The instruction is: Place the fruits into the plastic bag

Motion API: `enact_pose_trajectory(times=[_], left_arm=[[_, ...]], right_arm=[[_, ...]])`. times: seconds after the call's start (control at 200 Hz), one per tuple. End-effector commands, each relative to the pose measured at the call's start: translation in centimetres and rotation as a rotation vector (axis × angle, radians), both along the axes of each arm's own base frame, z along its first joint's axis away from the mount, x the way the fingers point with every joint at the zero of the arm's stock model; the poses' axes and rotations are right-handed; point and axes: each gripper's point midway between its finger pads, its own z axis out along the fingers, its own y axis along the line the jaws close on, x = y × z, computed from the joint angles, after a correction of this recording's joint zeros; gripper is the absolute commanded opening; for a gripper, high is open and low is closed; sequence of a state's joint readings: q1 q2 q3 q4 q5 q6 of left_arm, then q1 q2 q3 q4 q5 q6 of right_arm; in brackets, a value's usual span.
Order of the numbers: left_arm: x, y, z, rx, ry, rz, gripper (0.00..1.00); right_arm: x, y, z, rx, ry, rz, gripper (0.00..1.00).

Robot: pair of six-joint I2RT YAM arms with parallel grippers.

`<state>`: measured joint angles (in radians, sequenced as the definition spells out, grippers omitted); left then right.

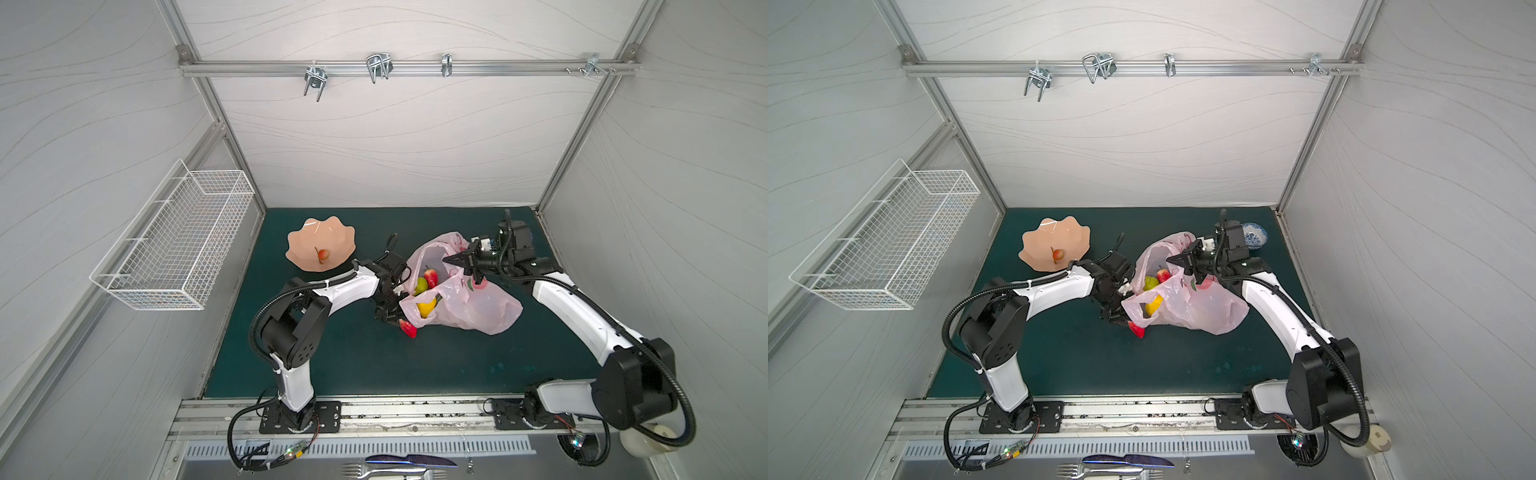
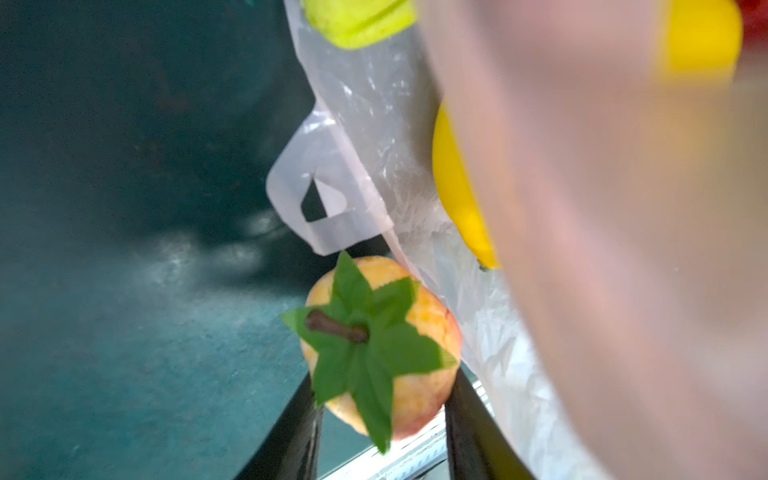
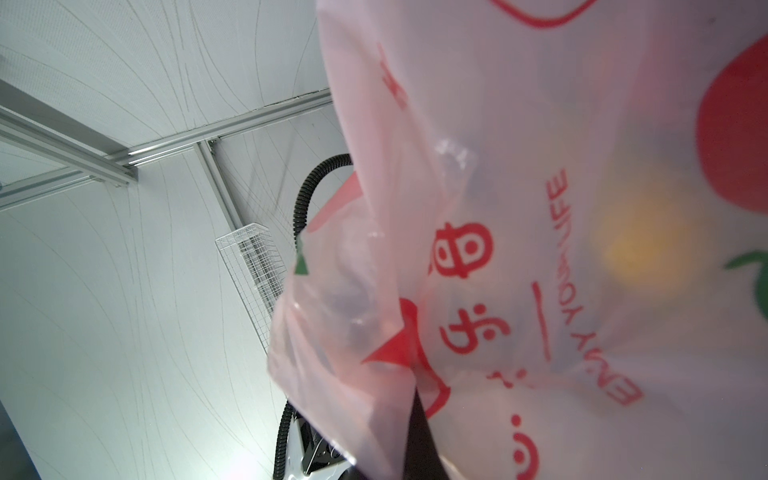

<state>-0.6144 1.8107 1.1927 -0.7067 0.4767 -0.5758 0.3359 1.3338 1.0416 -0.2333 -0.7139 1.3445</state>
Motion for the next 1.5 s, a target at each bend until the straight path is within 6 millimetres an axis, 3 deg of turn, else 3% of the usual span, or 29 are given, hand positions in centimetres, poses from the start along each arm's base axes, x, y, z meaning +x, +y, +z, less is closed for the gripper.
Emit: enact_pose_trajectory(times=[0.0, 0.34, 0.645, 0.81, 1.11, 1.286, 1.496], left_arm=[[0.4, 0.9, 0.4, -0.002, -0.001, 0.015, 0.29], [4.0, 2.9, 4.2, -0.069, -0.104, 0.121, 0.26], [9.7, 0.0, 7.2, -0.163, -0.203, 0.205, 0.22], [12.0, -2.6, 8.2, -0.236, -0.221, 0.244, 0.19], [13.7, -9.4, 7.1, -0.329, -0.207, 0.264, 0.18], [13.1, -13.1, 7.0, -0.376, -0.175, 0.231, 0.18], [11.8, -16.1, 6.2, -0.423, -0.122, 0.212, 0.21]], right_arm=[[-0.1, -0.3, 0.6, 0.002, -0.006, -0.016, 0.0], [-0.3, -0.3, 0.6, 0.006, -0.008, -0.009, 0.0], [-0.5, -0.4, 0.7, 0.008, -0.011, -0.007, 0.0], [-0.7, -0.4, 0.7, 0.008, -0.01, -0.008, 0.0], [-0.9, -0.3, 0.6, 0.009, -0.01, -0.004, 0.0], [-1.1, -0.4, 0.6, 0.01, -0.009, -0.003, 0.0], [-1.1, -0.3, 0.5, 0.017, -0.009, -0.002, 0.0]])
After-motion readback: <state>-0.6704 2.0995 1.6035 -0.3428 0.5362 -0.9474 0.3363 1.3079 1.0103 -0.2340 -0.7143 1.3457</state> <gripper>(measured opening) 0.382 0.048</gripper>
